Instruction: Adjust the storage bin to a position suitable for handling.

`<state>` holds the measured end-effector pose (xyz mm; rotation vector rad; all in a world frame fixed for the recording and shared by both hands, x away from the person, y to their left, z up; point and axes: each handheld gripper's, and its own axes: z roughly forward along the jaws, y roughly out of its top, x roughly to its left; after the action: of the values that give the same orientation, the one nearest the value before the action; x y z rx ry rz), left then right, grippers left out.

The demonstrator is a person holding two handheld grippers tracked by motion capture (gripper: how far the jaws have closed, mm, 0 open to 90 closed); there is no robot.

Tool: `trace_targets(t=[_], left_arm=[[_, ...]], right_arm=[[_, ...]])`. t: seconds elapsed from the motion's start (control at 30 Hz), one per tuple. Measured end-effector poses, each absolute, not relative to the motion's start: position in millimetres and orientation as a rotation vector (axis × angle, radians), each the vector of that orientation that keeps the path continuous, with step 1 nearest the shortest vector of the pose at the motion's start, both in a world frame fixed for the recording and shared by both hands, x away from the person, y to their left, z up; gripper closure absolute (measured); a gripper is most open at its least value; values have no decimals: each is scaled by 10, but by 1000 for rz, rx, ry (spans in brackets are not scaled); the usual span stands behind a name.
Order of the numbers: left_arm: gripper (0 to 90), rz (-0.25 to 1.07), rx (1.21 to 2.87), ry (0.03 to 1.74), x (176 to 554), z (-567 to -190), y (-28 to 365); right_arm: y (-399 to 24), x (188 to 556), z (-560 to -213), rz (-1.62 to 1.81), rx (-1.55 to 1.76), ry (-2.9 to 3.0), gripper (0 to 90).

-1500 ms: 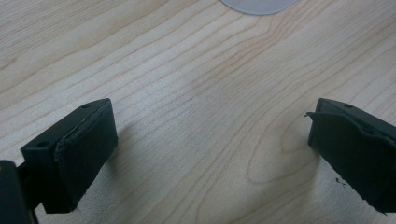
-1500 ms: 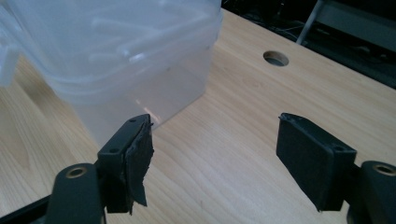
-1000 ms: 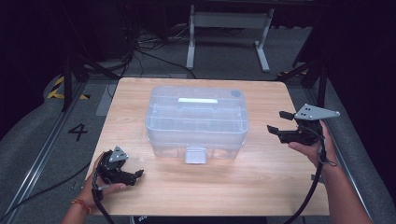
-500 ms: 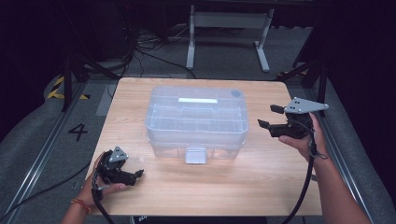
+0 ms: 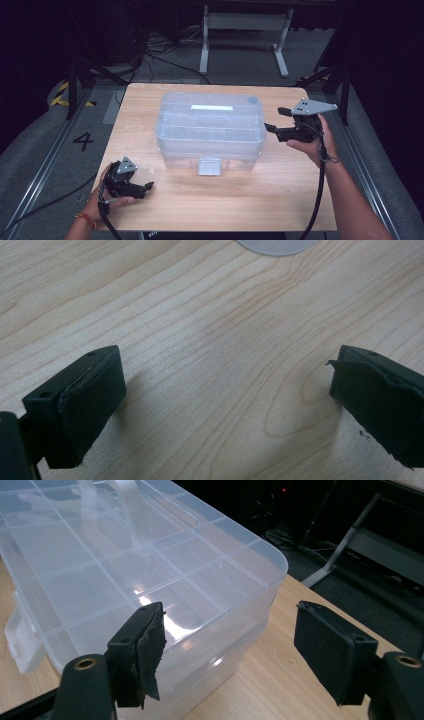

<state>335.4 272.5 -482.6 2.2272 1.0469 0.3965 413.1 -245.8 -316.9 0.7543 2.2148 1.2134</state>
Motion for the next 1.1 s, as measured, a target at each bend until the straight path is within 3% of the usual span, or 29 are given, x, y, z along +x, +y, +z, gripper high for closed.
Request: trace_targets(t=[1.1], left_arm=[[18, 395, 2229, 1047, 3354, -4825, 2726]], right_arm=[[-1893, 4400, -3159, 1227, 683, 2287, 314]])
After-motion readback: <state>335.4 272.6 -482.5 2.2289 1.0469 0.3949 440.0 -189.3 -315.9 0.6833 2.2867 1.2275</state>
